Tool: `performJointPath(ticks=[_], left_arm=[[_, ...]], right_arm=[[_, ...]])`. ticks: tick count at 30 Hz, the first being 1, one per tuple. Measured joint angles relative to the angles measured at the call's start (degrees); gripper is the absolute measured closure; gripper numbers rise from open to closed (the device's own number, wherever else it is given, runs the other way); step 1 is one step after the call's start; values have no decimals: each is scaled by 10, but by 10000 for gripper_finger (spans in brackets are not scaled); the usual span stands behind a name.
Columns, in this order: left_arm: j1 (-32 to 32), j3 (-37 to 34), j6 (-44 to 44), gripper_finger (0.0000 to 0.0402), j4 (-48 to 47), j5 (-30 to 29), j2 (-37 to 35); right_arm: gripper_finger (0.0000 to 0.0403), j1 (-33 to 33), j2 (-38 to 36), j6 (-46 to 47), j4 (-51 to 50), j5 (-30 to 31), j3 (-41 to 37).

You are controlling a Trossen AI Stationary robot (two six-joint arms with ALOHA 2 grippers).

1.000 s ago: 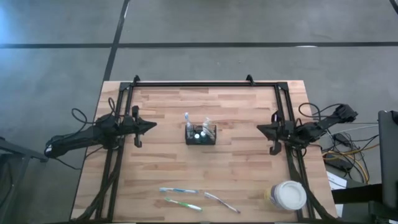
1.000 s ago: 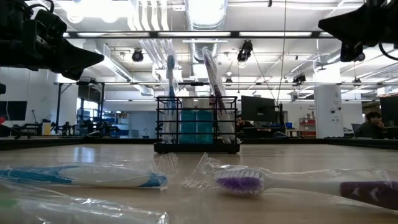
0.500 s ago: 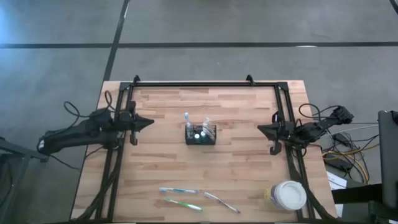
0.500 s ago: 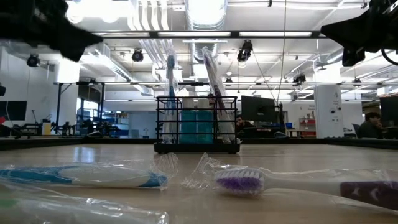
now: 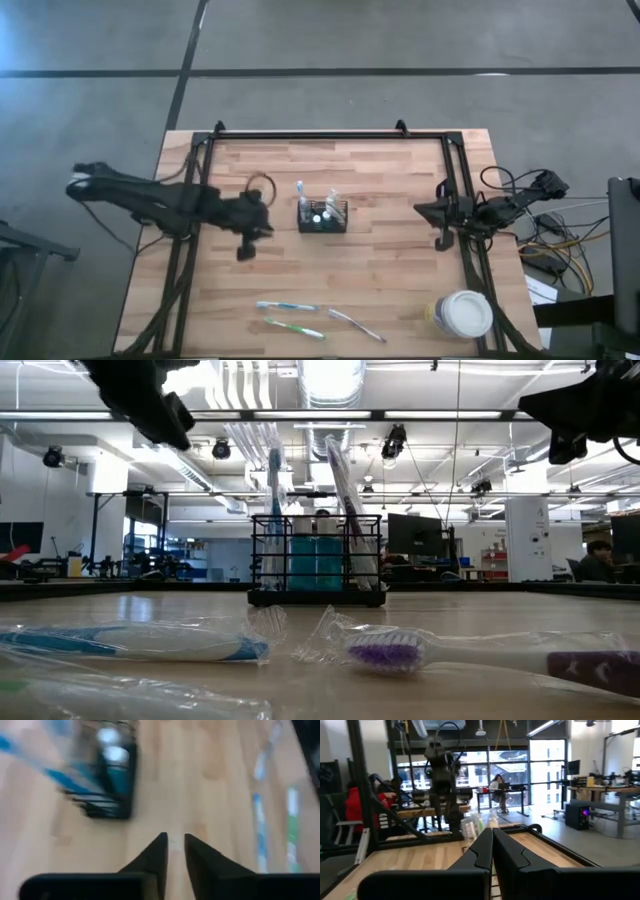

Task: Pick & Place toothbrushing station
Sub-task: Put the blue toothbrush into the black mesh organizer

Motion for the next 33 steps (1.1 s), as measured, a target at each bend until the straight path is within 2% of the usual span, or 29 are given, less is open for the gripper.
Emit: performJointPath(ticks=[4, 8, 12, 21, 29, 33], left_arm=[[-55, 50, -34, 278, 17, 0, 63], [-108, 57, -65, 231, 12, 7, 124], [-159, 54, -91, 202, 16, 9, 164], [-235, 34, -145, 195, 26, 40, 218], [-244, -6, -206, 195, 162, 39, 242], [-249, -14, -246, 195, 209, 39, 277]], right_arm=[[394, 0, 0, 5, 0, -6, 0], [394, 0, 0, 14, -1, -6, 0], [394, 0, 0, 15, -3, -6, 0], [394, 0, 0, 19, -3, -6, 0], [394, 0, 0, 42, -2, -6, 0], [394, 0, 0, 65, -2, -6, 0]])
